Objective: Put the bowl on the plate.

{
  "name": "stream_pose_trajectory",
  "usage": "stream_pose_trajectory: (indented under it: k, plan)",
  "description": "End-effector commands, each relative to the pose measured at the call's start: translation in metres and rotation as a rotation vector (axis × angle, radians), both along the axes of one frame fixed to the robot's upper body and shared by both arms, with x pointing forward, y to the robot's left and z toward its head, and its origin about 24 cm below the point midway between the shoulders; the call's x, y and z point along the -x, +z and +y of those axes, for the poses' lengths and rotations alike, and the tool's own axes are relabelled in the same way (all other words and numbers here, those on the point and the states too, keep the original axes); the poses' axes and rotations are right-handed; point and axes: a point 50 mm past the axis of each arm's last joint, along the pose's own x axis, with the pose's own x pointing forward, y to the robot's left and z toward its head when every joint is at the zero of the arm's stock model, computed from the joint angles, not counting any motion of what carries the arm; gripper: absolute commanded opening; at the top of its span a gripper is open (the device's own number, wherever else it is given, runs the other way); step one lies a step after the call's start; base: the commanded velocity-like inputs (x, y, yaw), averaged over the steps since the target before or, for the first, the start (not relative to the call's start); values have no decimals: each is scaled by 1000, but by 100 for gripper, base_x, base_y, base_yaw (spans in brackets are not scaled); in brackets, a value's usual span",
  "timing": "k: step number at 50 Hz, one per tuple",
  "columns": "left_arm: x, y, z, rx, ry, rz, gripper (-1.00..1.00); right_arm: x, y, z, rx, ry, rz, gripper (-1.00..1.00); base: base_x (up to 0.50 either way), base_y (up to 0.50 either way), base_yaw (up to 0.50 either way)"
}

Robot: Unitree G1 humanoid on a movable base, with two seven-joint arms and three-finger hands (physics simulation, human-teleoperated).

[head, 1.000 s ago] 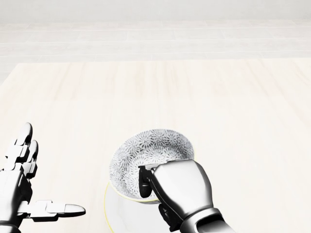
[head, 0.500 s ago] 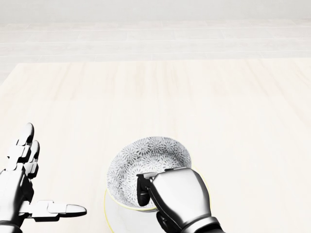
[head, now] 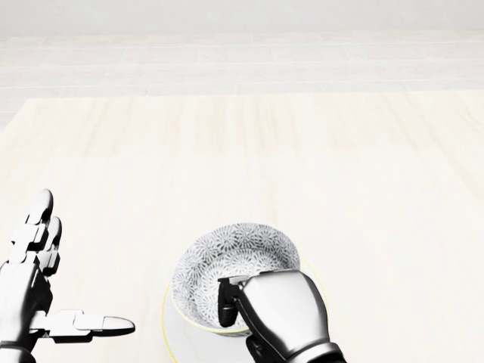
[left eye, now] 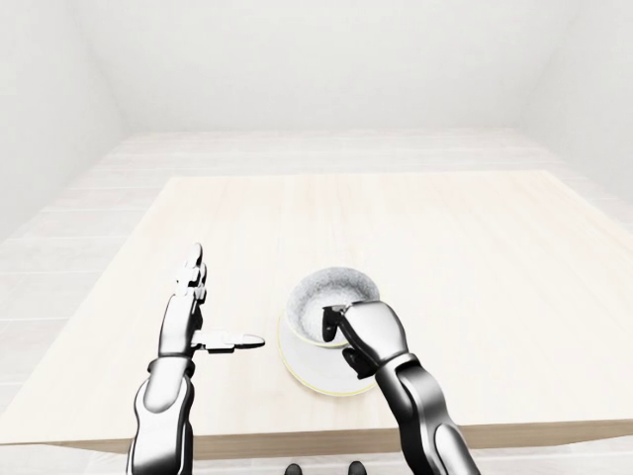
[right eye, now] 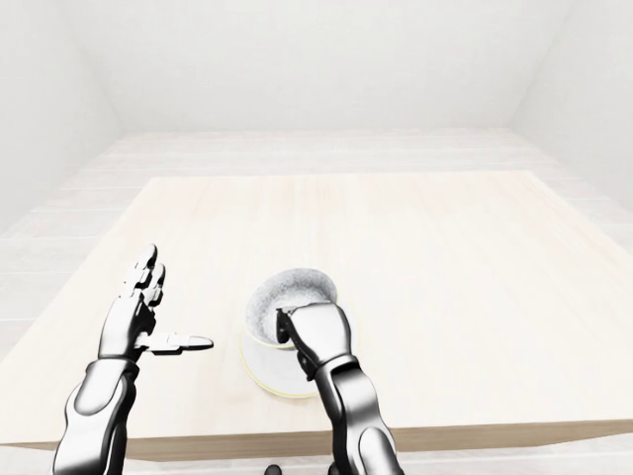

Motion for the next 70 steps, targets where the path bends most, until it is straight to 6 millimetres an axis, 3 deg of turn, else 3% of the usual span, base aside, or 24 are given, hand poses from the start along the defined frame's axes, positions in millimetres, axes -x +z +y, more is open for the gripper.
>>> stream_pose_trajectory:
  k: [1,30,70]
  plan:
    - [-1,2,0,0,0,-3,100,-4,-5,-2,-16,-21,-16,-54,0,0,0]
    - [1,-2,0,0,0,1,100,6,-10,-5,-19,-26,0,-51,0,0,0]
    - [-1,-1,0,-1,-1,0,100,4,-10,-5,1,-15,16,-13,0,0,0]
